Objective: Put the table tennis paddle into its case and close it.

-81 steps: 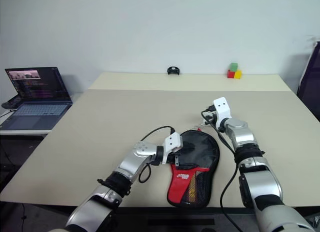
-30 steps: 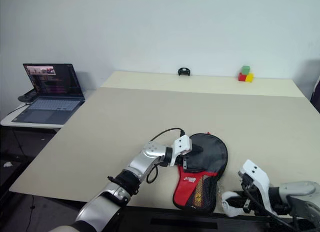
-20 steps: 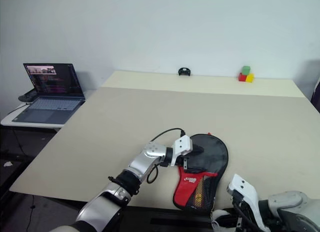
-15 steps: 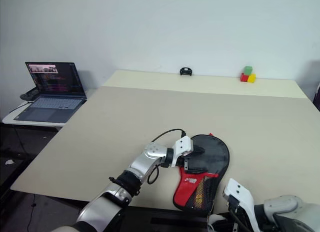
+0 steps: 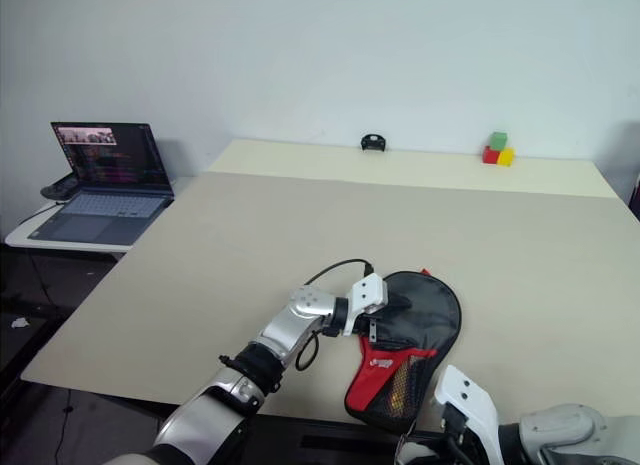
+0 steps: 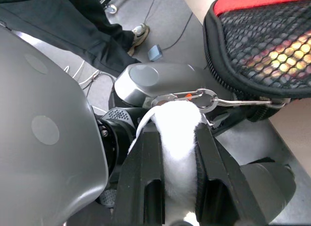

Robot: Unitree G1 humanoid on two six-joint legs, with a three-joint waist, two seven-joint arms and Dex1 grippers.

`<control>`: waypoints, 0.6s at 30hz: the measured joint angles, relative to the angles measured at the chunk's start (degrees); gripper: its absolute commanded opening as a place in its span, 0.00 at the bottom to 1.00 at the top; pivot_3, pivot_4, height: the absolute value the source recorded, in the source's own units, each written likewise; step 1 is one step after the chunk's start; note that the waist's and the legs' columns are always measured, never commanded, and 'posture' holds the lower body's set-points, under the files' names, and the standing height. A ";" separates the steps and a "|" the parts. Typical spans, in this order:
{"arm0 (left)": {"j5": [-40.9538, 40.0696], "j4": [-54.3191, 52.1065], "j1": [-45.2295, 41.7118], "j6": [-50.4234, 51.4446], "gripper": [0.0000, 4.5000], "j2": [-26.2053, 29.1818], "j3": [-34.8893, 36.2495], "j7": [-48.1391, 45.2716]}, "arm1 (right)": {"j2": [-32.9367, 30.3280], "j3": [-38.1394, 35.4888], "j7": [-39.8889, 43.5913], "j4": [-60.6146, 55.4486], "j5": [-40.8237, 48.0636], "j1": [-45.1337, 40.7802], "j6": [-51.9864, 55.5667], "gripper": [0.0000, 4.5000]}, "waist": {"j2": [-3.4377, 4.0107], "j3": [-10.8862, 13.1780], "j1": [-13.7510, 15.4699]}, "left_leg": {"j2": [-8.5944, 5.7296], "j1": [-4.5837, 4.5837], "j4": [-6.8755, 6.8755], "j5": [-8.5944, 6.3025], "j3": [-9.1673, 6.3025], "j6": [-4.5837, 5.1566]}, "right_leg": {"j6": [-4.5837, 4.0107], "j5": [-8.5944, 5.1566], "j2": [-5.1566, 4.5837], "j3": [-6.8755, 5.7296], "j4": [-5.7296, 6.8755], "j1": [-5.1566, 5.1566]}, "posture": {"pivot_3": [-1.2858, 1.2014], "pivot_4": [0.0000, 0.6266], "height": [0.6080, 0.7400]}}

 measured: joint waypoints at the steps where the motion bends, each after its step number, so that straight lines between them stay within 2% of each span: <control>1: 0.03 0.00 -0.02 0.00 1.00 -0.01 0.00 0.01 | 0.00 0.35 -1.51 0.09 1.30 -0.74 0.04 0.07 | 0.01 0.00 0.00 | 0.00 0.00 0.00 0.00 0.00 0.00 | 0.01 -0.01 0.00 0.00 0.00 0.00 | 0.52 0.24 1.00; 2: 0.04 0.00 -0.02 0.00 1.00 -0.02 0.00 0.01 | -0.03 0.32 -2.89 0.26 2.78 -1.24 0.02 0.07 | 0.00 0.00 0.00 | 0.00 -0.01 0.00 0.00 0.00 0.00 | 0.01 0.00 0.00 0.00 0.00 0.00 | 0.52 0.24 1.00; 8: 0.11 0.00 -0.04 0.00 1.00 -0.09 0.00 0.05 | -3.19 0.49 -7.57 0.79 9.42 -1.37 -0.77 0.51 | -0.02 0.01 0.00 | -0.01 -0.03 0.03 -0.01 0.00 0.02 | -0.01 0.01 0.00 -0.01 0.00 0.00 | 0.52 0.24 1.00; 13: 0.64 0.03 -0.13 0.00 1.00 -0.24 0.00 0.49 | -4.73 4.59 -7.59 -1.04 12.82 -1.03 -2.01 0.87 | -0.03 0.01 -0.01 | -0.01 -0.02 0.11 -0.01 0.01 0.03 | 0.10 -0.04 0.00 -0.01 0.01 0.02 | 0.52 0.24 1.00; 18: 0.92 0.04 -0.13 0.00 1.00 -0.38 0.00 0.85 | -6.77 7.11 -7.09 -1.98 9.43 -1.47 -4.09 0.87 | -0.07 0.00 0.00 | -0.02 -0.02 0.11 0.00 0.00 0.03 | 0.13 -0.05 -0.01 -0.01 0.01 0.01 | 0.52 0.24 1.00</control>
